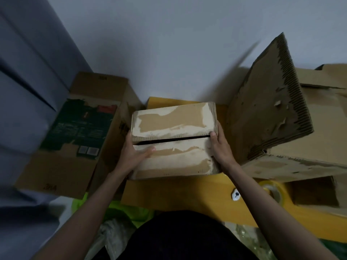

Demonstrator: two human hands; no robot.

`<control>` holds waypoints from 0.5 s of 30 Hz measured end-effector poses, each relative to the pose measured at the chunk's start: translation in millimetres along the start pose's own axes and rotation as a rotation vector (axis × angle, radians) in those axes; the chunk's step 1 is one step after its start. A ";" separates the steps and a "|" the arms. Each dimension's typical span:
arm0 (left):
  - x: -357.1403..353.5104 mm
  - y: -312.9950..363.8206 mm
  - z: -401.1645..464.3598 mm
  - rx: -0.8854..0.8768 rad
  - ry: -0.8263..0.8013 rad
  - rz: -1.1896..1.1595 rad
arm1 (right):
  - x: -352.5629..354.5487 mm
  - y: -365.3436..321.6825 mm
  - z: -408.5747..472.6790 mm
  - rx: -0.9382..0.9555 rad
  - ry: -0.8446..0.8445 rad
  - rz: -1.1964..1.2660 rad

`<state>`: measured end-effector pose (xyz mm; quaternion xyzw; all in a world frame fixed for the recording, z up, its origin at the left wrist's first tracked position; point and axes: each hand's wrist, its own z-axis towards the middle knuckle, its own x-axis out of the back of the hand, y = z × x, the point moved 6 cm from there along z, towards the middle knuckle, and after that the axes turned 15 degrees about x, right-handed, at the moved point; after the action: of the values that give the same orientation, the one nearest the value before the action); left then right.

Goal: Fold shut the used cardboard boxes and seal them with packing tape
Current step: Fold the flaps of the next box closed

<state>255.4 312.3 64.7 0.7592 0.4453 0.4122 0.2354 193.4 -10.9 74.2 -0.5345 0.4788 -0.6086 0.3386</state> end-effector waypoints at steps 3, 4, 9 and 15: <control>1.4 -9.9 0.5 0.052 0.018 0.074 | -10.4 32.6 -16.9 -0.148 -0.028 0.155; 0.1 -15.7 0.8 0.086 0.023 0.120 | -16.2 41.3 -23.5 -0.191 -0.025 0.200; -12.3 -51.6 -2.8 0.180 0.036 0.192 | -35.2 75.9 -33.0 -0.216 -0.011 0.200; -46.9 -36.9 -13.8 0.078 0.072 0.282 | -16.5 109.4 -31.6 -0.315 -0.054 0.115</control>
<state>213.7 289.5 26.1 0.8075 0.3581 0.4504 0.1297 154.9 -22.8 -33.6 -0.5687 0.5888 -0.4911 0.2979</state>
